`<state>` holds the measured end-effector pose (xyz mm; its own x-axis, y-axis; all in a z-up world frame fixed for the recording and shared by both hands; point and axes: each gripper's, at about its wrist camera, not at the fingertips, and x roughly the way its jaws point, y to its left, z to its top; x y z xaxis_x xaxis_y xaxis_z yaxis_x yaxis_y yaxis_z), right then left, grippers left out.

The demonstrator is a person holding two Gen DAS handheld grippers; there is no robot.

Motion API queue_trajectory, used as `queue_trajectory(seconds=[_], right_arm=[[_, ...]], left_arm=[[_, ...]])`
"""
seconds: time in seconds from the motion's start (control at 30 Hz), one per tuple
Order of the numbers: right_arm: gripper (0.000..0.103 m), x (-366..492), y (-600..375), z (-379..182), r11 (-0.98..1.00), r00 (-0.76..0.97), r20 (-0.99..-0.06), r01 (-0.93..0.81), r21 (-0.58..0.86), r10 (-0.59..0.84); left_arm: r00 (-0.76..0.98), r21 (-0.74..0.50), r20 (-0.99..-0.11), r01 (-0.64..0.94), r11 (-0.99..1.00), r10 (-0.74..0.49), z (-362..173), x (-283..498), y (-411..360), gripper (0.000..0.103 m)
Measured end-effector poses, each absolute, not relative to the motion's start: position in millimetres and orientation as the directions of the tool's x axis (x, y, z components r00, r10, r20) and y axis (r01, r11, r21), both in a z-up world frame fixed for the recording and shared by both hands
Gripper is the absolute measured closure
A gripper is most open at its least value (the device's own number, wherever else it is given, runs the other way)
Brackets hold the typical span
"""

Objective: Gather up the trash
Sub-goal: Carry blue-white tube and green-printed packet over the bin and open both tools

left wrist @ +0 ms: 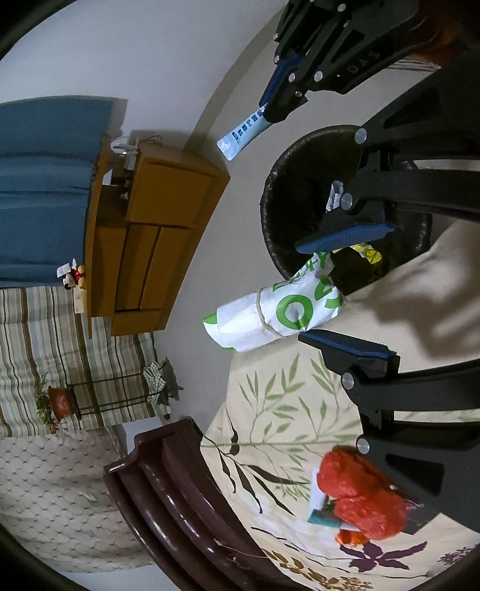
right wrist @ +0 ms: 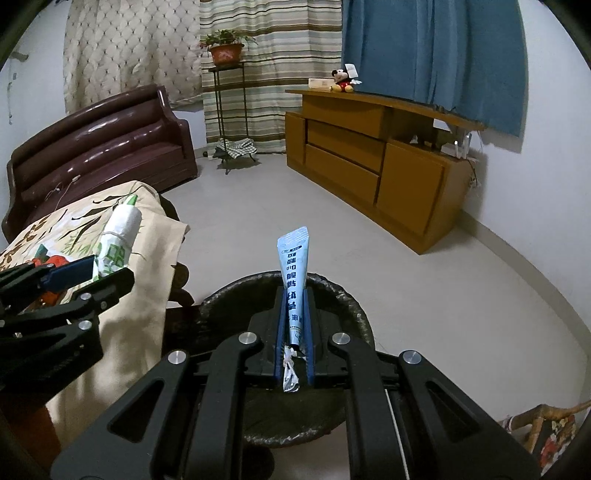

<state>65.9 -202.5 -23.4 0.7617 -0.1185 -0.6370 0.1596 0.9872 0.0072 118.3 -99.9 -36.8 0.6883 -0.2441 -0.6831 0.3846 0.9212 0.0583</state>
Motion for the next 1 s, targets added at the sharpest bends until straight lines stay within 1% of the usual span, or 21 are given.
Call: queue_trajectory(seconds=[0.4, 0.47, 0.5, 0.53, 0.57, 0.63, 0.77, 0.87, 1.0], right_arm=[[0.093, 83, -217, -33, 0.984, 0.751, -0.649, 0.176, 0.022, -0.120], [0.092, 85, -219, -34, 0.984, 0.750, -0.651, 0.176, 0.028, -0.116], [0.089, 86, -220, -35, 0.984, 0.750, -0.652, 0.175, 0.032, -0.112], [0.083, 87, -217, -36, 0.984, 0.749, -0.653, 0.177, 0.034, -0.113], [0.082, 87, -218, -37, 0.983, 0.749, -0.652, 0.181, 0.035, -0.115], [0.081, 87, -219, -38, 0.982, 0.749, -0.653, 0.184, 0.035, -0.117], [0.080, 86, -220, -38, 0.981, 0.749, -0.653, 0.188, 0.039, -0.117], [0.078, 84, -220, -37, 0.979, 0.751, -0.649, 0.197, 0.045, -0.121], [0.073, 81, -220, -35, 0.978, 0.753, -0.646, 0.203, 0.047, -0.125]], left_arm=[[0.679, 0.092, -0.699, 0.400, 0.912, -0.227, -49, 138, -125, 0.059], [0.676, 0.094, -0.702, 0.398, 0.913, -0.223, -50, 140, -126, 0.059], [0.678, 0.093, -0.702, 0.392, 0.915, -0.220, -50, 141, -126, 0.059], [0.678, 0.090, -0.702, 0.389, 0.917, -0.219, -50, 141, -125, 0.059], [0.674, 0.085, -0.705, 0.390, 0.917, -0.221, -50, 142, -125, 0.056], [0.674, 0.083, -0.704, 0.388, 0.918, -0.221, -50, 143, -124, 0.052], [0.672, 0.076, -0.706, 0.383, 0.921, -0.221, -49, 143, -123, 0.050], [0.675, 0.071, -0.705, 0.375, 0.924, -0.220, -48, 142, -121, 0.048], [0.675, 0.066, -0.704, 0.372, 0.926, -0.221, -47, 142, -120, 0.048]])
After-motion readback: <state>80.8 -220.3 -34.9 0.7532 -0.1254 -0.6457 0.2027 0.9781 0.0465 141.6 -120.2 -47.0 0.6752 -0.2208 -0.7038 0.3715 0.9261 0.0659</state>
